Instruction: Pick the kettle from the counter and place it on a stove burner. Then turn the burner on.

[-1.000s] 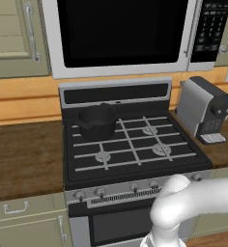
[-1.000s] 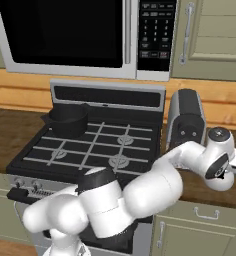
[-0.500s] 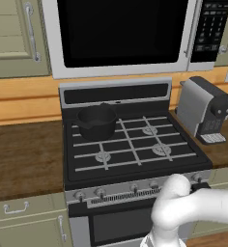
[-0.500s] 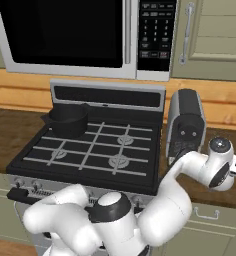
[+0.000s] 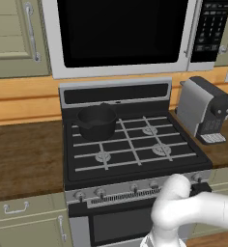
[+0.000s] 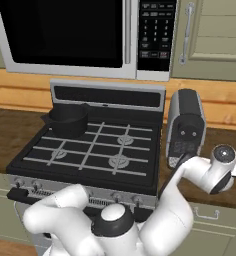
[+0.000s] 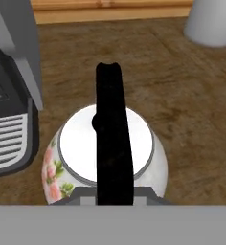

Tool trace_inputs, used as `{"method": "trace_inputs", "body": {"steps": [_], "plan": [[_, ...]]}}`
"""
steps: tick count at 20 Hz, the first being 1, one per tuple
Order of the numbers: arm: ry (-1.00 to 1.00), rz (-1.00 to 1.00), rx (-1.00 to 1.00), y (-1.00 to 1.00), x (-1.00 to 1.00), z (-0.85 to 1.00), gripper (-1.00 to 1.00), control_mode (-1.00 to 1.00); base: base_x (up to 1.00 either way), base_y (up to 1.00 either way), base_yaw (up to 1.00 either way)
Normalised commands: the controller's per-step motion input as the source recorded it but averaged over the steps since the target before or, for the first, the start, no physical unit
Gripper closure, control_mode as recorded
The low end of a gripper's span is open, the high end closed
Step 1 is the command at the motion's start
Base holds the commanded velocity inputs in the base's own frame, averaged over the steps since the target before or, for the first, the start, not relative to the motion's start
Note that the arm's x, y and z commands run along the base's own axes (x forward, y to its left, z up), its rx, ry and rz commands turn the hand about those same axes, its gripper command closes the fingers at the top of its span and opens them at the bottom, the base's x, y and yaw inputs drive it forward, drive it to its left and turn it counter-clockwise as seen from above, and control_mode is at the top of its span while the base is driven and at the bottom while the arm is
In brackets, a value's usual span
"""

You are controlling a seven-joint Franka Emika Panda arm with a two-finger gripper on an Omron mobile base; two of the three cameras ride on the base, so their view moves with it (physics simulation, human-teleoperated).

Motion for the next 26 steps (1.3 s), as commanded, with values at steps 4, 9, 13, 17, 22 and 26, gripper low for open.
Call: {"method": "trace_inputs", "body": {"steps": [4, 9, 13, 17, 22, 26], "plan": [[-0.01, 0.03, 0.00, 0.12, -0.09, 0.00, 1.00, -1.00, 0.00, 0.00, 0.00], [-0.24, 0.09, -0.02, 0.25, -0.84, 0.14, 1.00, -1.00, 0.00, 0.00, 0.00], [-0.22, 0.23, 0.00, 0.50, -0.94, 0.42, 1.00, -1.00, 0.00, 0.00, 0.00], [-0.23, 0.35, -0.10, 1.00, -0.32, 0.56, 1.00, -1.00, 0.00, 0.00, 0.00], [-0.21, 0.43, -0.03, 0.98, -0.12, 0.92, 1.00, -1.00, 0.00, 0.00, 0.00], [-0.16, 0.49, 0.00, 0.96, -0.01, 0.89, 1.00, -1.00, 0.00, 0.00, 0.00]]}}
